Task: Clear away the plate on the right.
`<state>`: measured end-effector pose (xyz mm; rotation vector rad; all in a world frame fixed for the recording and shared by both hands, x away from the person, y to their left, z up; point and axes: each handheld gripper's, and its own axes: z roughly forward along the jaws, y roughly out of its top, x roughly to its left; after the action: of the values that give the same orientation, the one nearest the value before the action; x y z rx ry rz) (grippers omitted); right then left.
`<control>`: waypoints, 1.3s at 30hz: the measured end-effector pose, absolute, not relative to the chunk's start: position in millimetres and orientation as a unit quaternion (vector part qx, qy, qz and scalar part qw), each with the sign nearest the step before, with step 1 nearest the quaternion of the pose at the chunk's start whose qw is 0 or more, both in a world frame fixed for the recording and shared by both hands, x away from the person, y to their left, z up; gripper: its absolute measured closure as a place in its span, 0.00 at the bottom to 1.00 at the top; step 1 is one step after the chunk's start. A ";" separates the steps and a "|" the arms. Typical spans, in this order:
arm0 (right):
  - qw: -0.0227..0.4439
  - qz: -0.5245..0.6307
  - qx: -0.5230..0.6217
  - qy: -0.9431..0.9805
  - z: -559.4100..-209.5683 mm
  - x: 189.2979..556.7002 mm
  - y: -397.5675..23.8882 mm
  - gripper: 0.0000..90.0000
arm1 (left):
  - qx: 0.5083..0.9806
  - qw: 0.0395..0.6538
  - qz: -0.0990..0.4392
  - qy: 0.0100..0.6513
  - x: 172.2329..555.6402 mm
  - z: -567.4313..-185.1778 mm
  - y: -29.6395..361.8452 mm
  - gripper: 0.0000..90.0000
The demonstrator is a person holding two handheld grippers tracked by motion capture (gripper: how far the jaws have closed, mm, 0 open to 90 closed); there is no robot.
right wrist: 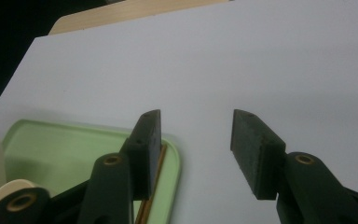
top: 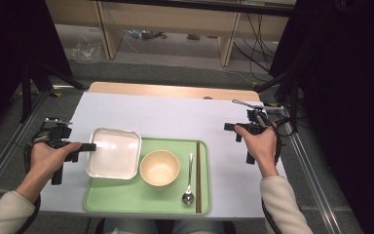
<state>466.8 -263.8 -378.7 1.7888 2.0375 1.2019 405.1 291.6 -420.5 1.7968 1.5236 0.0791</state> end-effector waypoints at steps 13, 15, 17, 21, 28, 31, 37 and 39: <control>0.088 0.404 0.601 0.684 -378.6 466.7 -263.8 0.60 | 0.698 0.377 0.001 0.609 414.5 -437.9 287.4 0.93; 0.089 0.405 0.600 0.684 -378.5 466.7 -263.9 0.60 | 0.697 0.375 -0.006 0.612 416.3 -440.8 287.1 0.93; 0.080 0.404 0.608 0.679 -376.8 466.3 -263.0 0.60 | 0.695 0.374 -0.011 0.613 418.4 -443.0 286.5 0.93; 0.091 0.402 0.601 0.685 -378.3 466.6 -264.0 0.60 | 0.695 0.370 -0.007 0.617 422.6 -446.6 284.4 0.93; 0.057 0.394 0.635 0.662 -373.7 463.7 -259.6 0.60 | 0.699 0.345 0.019 0.626 425.6 -455.8 277.5 0.94; 0.066 0.394 0.625 0.670 -375.0 464.4 -261.4 0.60 | 0.703 0.336 0.018 0.627 425.0 -461.1 275.8 0.96; 0.088 0.400 0.601 0.686 -378.3 466.7 -263.8 0.60 | 0.691 0.335 0.022 0.640 423.4 -462.3 275.2 0.98; 0.095 0.402 0.589 0.695 -379.2 467.9 -264.9 0.60 | 0.690 0.337 0.022 0.640 422.8 -462.0 275.2 0.98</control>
<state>467.9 -264.9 -379.2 1.7453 2.0600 1.1915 422.8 275.2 -462.0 1.7992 1.6681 0.0567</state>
